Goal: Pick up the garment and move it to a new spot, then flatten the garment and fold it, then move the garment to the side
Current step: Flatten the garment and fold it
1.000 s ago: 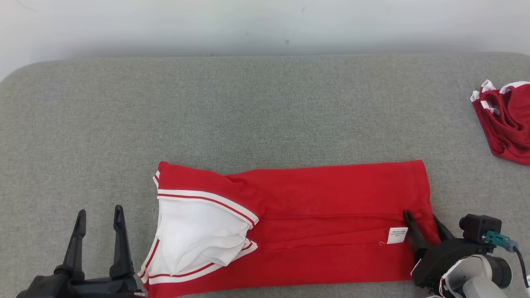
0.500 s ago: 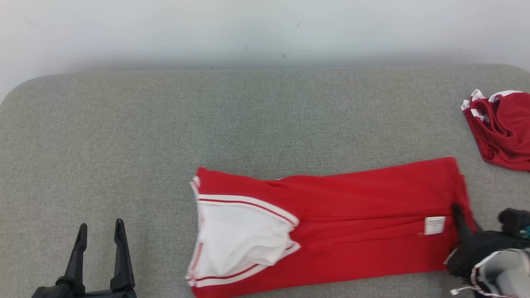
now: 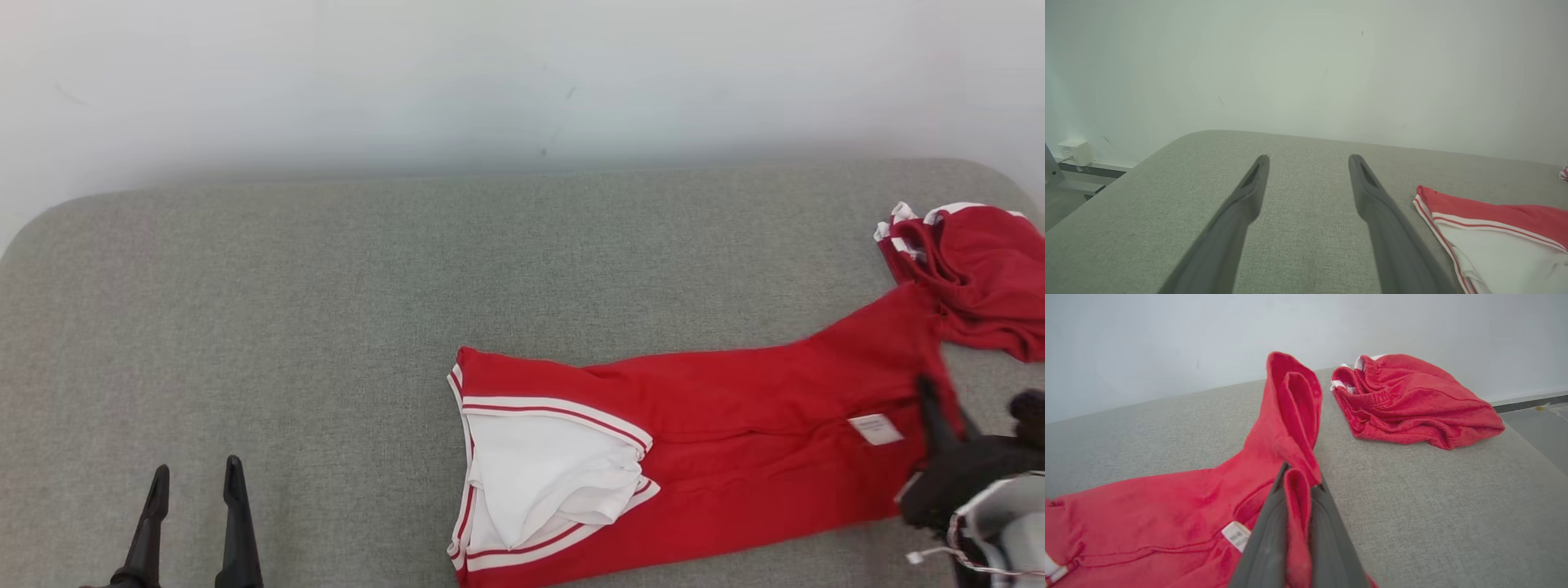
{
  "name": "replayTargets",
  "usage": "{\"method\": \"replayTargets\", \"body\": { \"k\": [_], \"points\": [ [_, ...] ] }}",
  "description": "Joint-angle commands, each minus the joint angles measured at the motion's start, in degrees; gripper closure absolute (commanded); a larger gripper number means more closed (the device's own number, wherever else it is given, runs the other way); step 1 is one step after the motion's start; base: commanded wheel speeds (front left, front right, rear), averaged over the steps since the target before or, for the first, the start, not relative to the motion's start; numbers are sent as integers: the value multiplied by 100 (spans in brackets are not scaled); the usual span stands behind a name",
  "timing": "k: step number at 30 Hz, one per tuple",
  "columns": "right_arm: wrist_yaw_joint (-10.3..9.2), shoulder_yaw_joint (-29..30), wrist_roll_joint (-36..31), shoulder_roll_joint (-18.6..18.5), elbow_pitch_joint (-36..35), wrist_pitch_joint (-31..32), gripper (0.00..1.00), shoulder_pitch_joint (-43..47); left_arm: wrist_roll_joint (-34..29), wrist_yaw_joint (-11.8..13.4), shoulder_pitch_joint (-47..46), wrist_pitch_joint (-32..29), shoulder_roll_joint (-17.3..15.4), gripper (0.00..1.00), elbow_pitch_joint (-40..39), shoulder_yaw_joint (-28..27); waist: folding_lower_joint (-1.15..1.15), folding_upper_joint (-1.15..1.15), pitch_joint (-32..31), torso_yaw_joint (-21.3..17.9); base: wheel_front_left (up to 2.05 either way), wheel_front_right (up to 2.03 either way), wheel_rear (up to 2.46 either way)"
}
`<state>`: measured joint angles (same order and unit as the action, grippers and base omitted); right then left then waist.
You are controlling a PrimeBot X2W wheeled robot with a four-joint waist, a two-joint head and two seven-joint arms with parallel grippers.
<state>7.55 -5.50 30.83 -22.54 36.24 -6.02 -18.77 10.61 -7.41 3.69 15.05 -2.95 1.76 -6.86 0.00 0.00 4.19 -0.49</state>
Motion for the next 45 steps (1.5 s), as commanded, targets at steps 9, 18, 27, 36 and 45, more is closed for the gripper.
{"method": "replayTargets", "body": {
  "k": [9, 18, 27, 36, 45],
  "points": [
    [-17, -691, -275, 805, -1214, 466, 100, 304, 10, 11, 48, 16, 8, 0, -25, 85, 0, 0, -59, 56, 0, 0, 0],
    [-17, -1444, -350, 1555, -1717, 774, 100, 315, 36, 40, 19, 16, 7, 0, 18, 205, 0, 0, -55, 247, 0, 0, 0],
    [-17, -2001, -195, 1925, -1472, 703, 100, 168, 95, 67, -64, 16, 8, 0, 54, 275, 0, 0, 5, 464, 0, 0, 0],
    [-17, -2566, 268, 1967, -1147, 463, 100, -64, 142, 83, -156, 16, 8, 0, 94, 314, 0, 0, 68, 566, 0, 0, 0],
    [-17, -3037, 556, 1965, -662, 50, 0, -411, 151, 111, -235, 16, 8, 0, 150, 374, 0, 0, 117, 560, 0, 0, 0]
  ]
}}
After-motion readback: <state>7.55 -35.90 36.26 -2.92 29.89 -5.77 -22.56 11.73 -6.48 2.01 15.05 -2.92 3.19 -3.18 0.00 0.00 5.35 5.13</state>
